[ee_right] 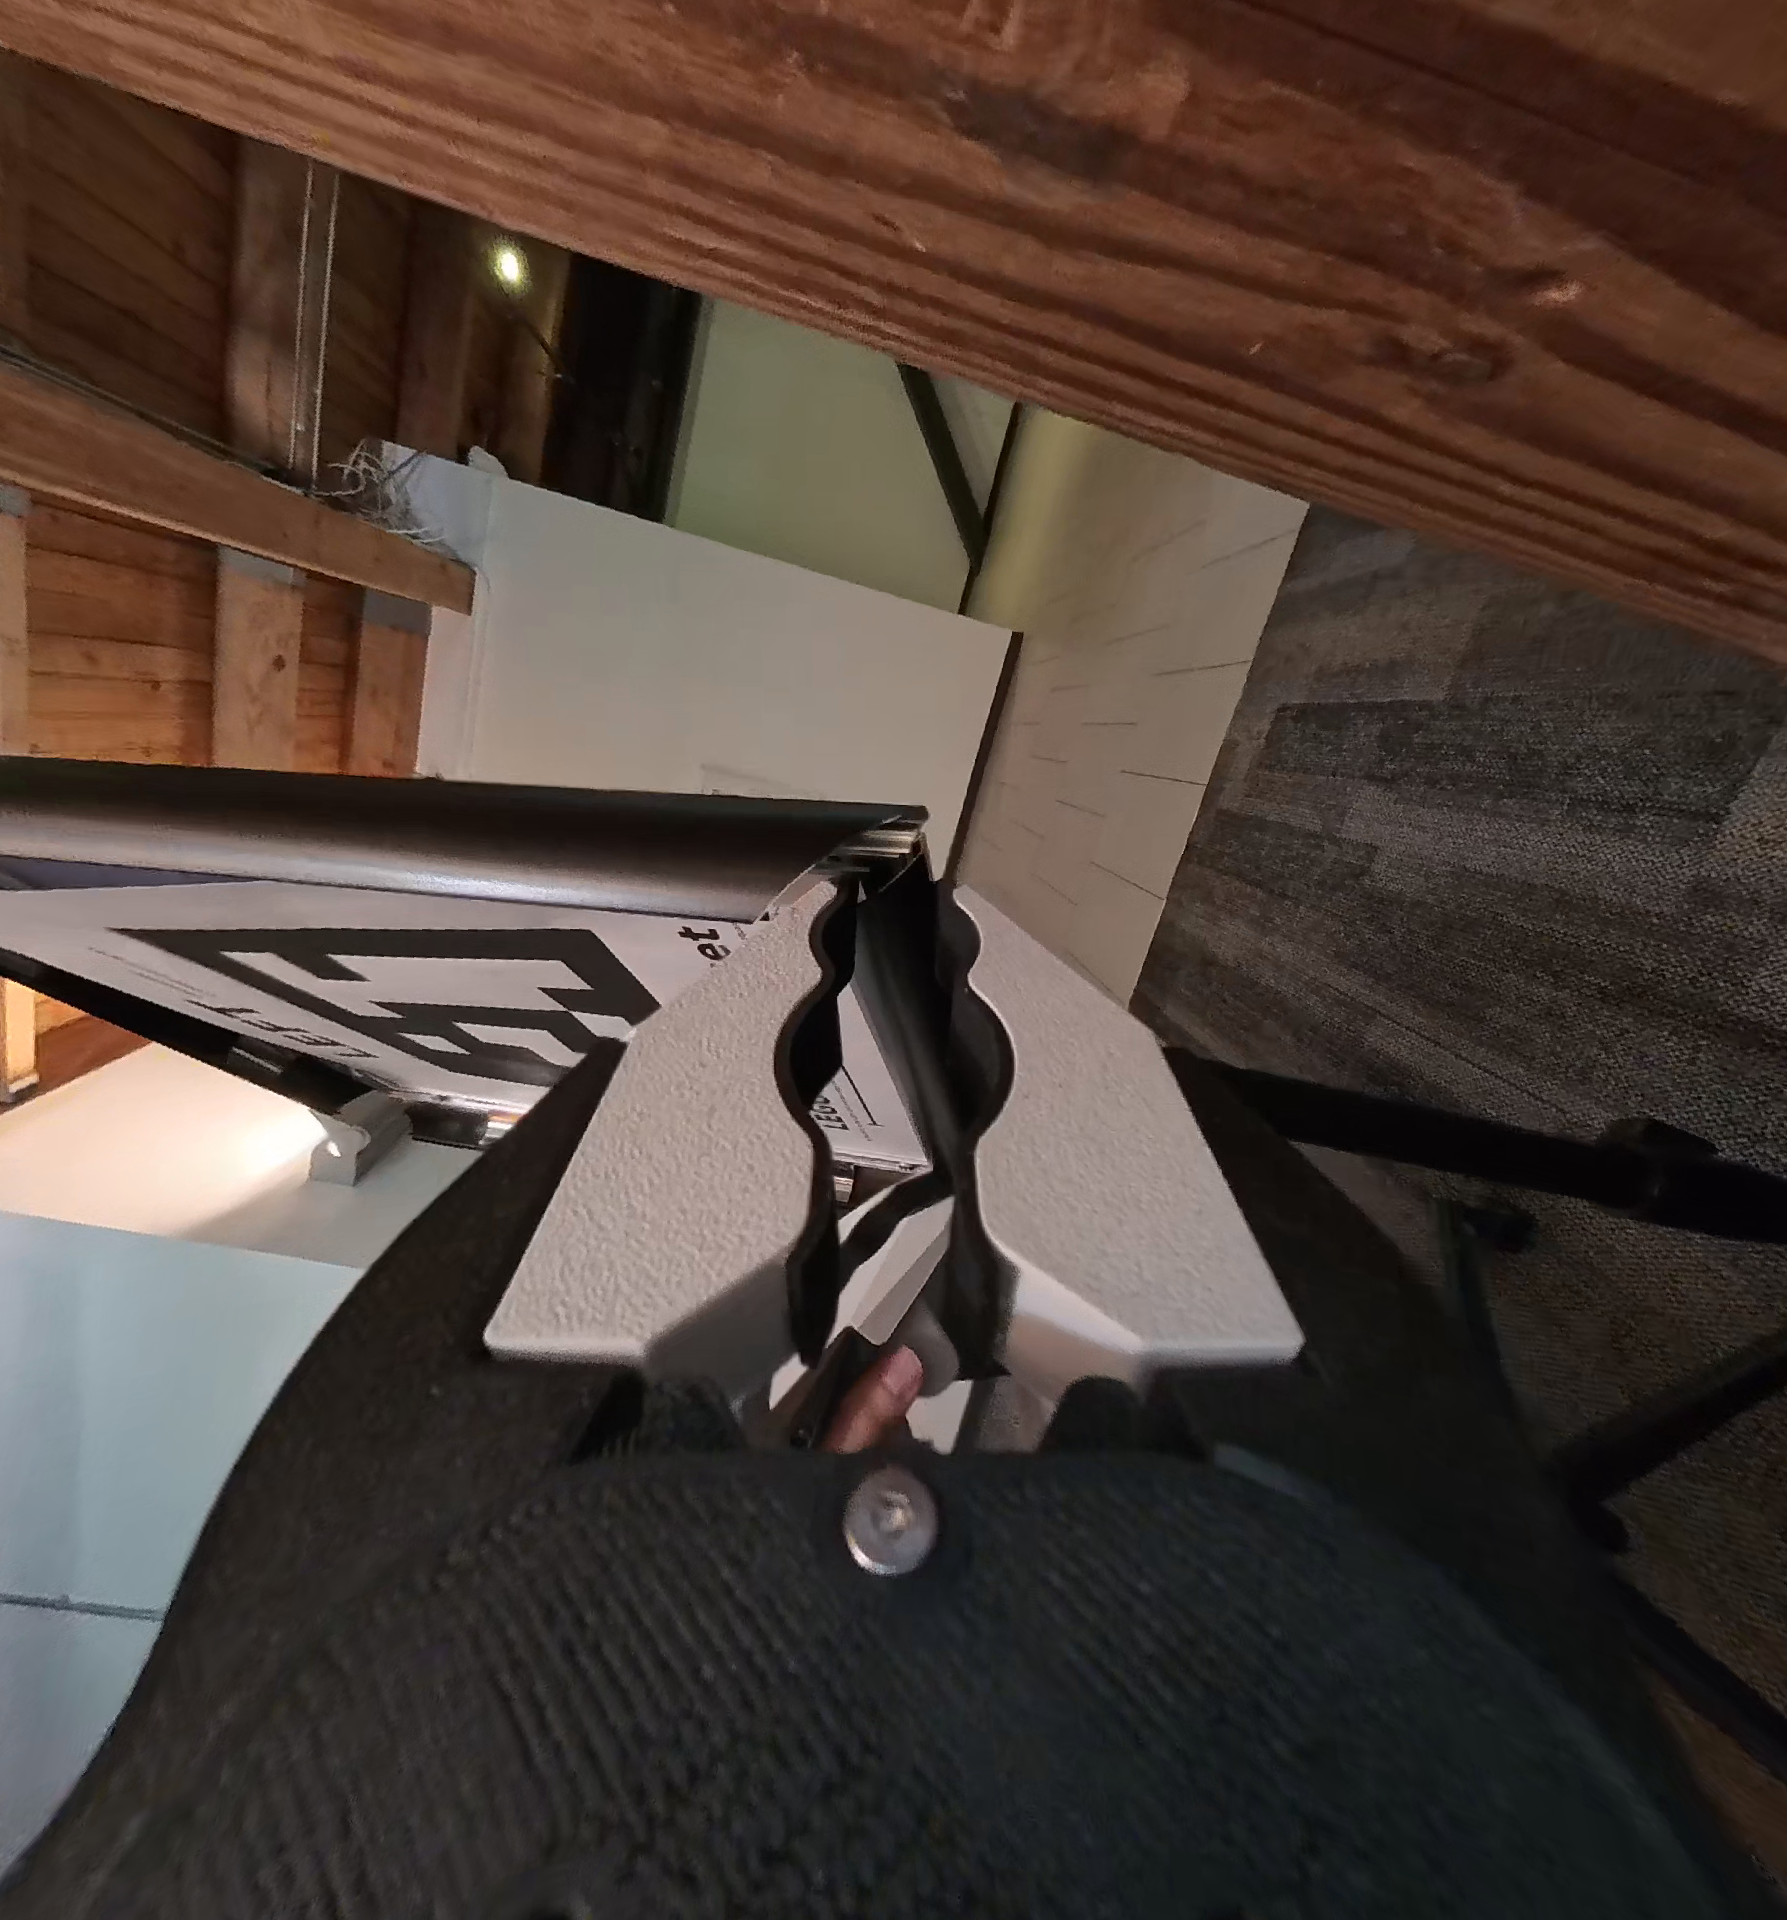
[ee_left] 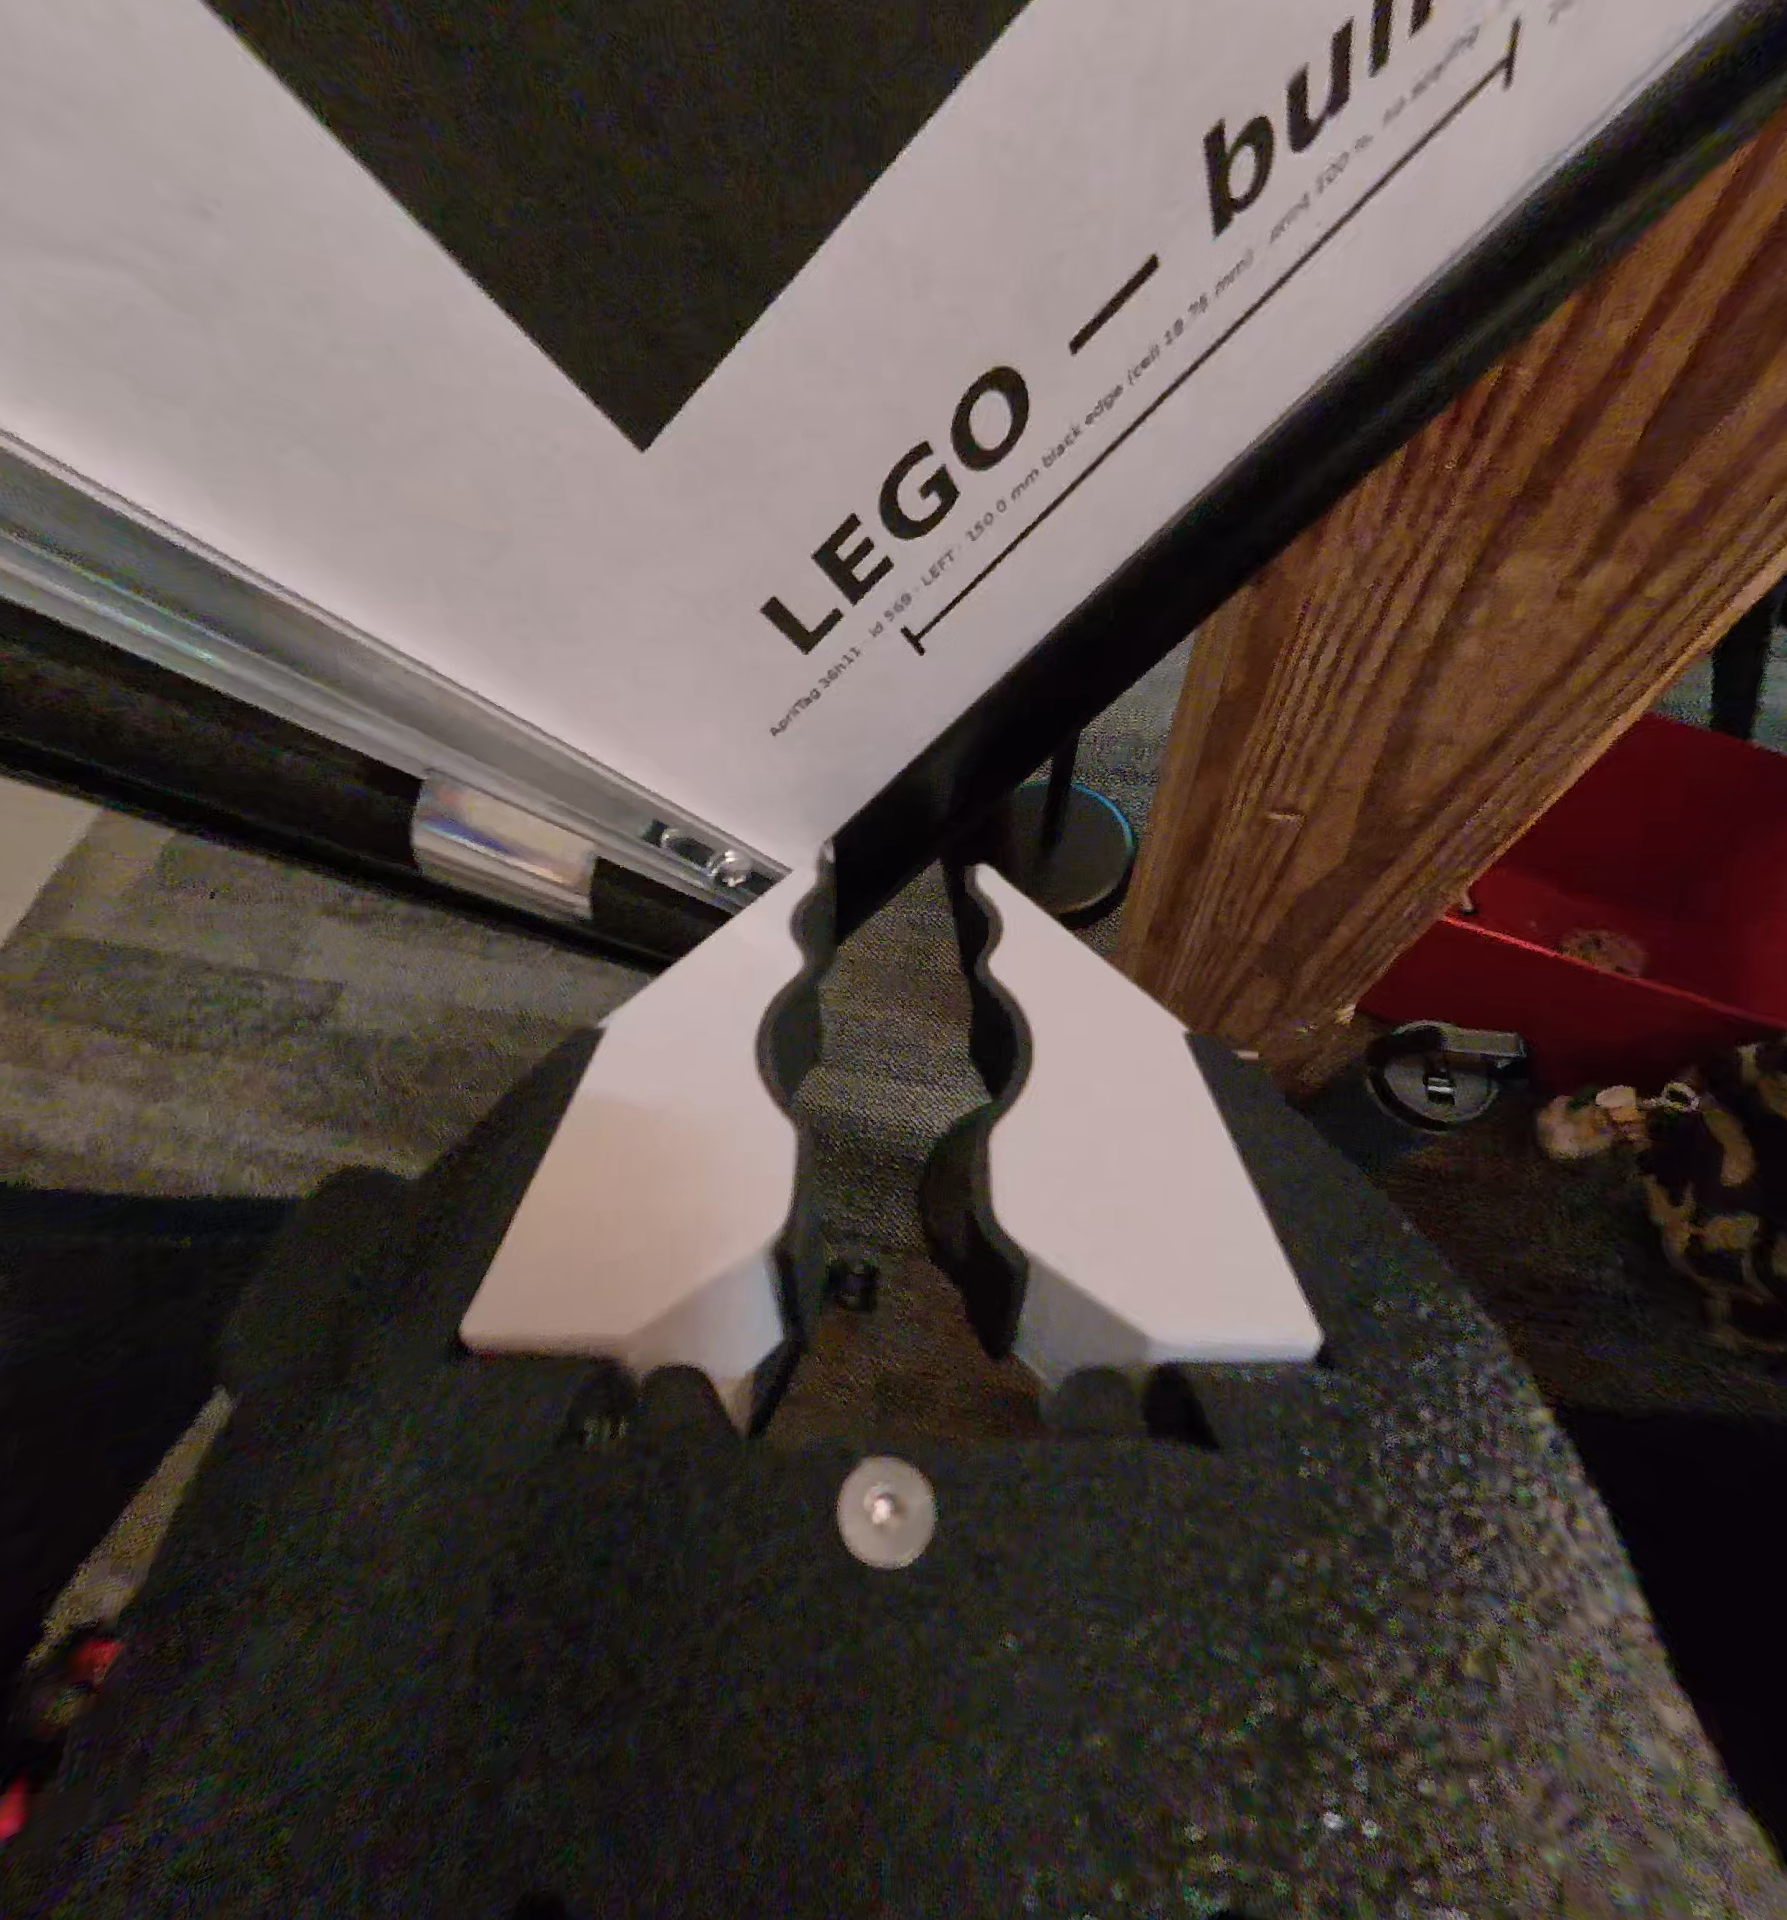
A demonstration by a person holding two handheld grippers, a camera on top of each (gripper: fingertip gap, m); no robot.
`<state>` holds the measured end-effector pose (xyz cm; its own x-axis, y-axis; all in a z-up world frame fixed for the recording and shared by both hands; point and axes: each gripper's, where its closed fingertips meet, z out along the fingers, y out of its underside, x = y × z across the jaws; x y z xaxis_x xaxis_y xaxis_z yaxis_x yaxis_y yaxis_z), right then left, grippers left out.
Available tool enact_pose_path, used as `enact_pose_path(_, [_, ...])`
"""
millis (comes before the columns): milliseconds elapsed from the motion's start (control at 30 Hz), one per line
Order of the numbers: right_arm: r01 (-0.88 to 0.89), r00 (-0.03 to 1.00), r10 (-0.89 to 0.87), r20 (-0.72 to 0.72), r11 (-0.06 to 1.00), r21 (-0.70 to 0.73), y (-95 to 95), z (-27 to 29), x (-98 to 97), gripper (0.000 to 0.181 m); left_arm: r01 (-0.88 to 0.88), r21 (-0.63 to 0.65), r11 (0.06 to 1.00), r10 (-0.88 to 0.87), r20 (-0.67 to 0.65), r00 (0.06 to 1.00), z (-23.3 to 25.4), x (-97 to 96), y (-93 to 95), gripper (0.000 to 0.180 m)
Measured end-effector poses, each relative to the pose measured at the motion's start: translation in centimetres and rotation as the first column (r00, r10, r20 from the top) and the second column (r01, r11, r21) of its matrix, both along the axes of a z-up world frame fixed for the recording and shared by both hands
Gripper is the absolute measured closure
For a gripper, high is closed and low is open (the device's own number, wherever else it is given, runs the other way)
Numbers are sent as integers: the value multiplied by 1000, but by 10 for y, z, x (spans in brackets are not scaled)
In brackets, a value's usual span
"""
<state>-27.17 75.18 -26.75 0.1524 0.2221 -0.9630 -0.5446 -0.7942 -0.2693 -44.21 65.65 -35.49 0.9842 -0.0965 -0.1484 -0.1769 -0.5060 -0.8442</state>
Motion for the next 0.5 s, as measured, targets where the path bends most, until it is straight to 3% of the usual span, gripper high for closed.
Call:
enact_pose_path(67, [-7,1000,7,11,1000,7,2,1,1,168,58,6,998,-58,-34,998,0,-3,0,175])
enact_pose_path(233, [-6,1000,6,-13,1000,-10,10,2,5,169,280,1,960,-276,-158,948,-1,4,2,180])
enact_pose_path(367, [-37,999,37,-28,999,-13,13,1,8,169,436,-51,898,-422,-373,826,-2,8,3,180])
enact_pose_path(467, [-71,997,70,18,997,24,8,-1,10,158,501,-127,856,-495,-481,724,-3,8,5,179])
enact_pose_path(500, [-82,996,81,34,996,21,4,-5,12,147,515,-132,847,-507,-493,707,-4,8,5,179])
